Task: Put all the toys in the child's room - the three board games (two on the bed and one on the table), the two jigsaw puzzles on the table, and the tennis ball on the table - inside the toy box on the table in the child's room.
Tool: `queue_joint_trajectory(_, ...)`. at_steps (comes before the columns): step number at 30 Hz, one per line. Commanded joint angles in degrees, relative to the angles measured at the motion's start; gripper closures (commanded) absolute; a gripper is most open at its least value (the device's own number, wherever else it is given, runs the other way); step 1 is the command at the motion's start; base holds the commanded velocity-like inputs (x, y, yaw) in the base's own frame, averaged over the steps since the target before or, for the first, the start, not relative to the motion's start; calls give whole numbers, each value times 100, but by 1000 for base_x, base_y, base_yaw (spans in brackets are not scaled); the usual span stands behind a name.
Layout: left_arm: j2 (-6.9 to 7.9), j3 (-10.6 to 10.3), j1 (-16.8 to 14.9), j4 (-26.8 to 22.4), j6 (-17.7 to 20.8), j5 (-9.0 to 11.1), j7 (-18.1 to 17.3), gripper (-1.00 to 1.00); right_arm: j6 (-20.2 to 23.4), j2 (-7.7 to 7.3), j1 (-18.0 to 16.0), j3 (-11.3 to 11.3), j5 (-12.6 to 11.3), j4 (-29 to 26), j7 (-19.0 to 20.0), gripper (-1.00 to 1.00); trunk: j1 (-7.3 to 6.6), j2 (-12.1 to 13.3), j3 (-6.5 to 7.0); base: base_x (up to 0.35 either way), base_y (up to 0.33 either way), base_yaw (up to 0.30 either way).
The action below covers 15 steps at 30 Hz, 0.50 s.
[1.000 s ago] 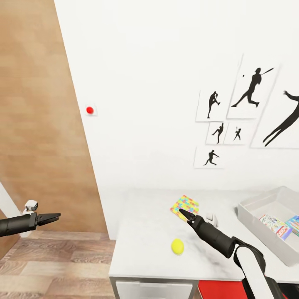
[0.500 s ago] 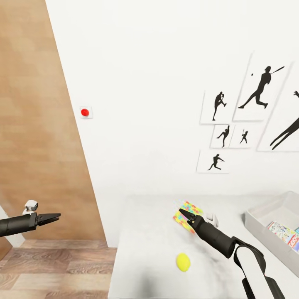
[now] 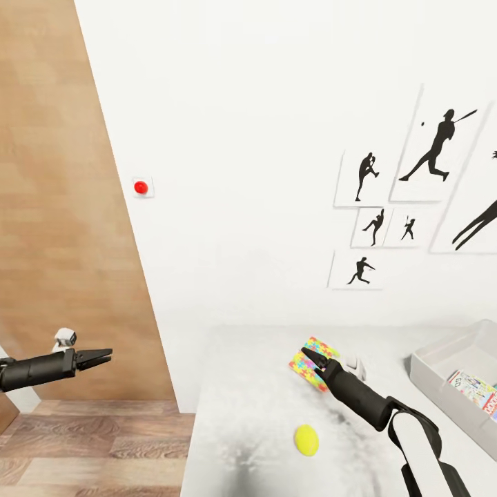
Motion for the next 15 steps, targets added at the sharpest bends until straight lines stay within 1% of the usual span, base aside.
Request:
queue_joint_trajectory(1,-14,4,-7,1,61,-4,-23,-100,-2,-9,-6,-30,18,32,38,-100,4,-13,-13,0,0,0)
queue_joint_trajectory(7,-40,7,-9,1,66,-6,-23,-100,-195,-27,-6,-59,19,111,39,-100,4,-13,-13,0,0,0)
queue_joint_trajectory(12,-43,8,-10,2,82,-16,-23,-100,-230,-9,-6,-61,28,119,12,-100,4,-13,-13,0,0,0)
queue_joint_trajectory(15,-38,8,-10,2,86,-19,-23,-100,-236,8,-9,-38,39,117,-68,-100,4,-13,-13,0,0,0)
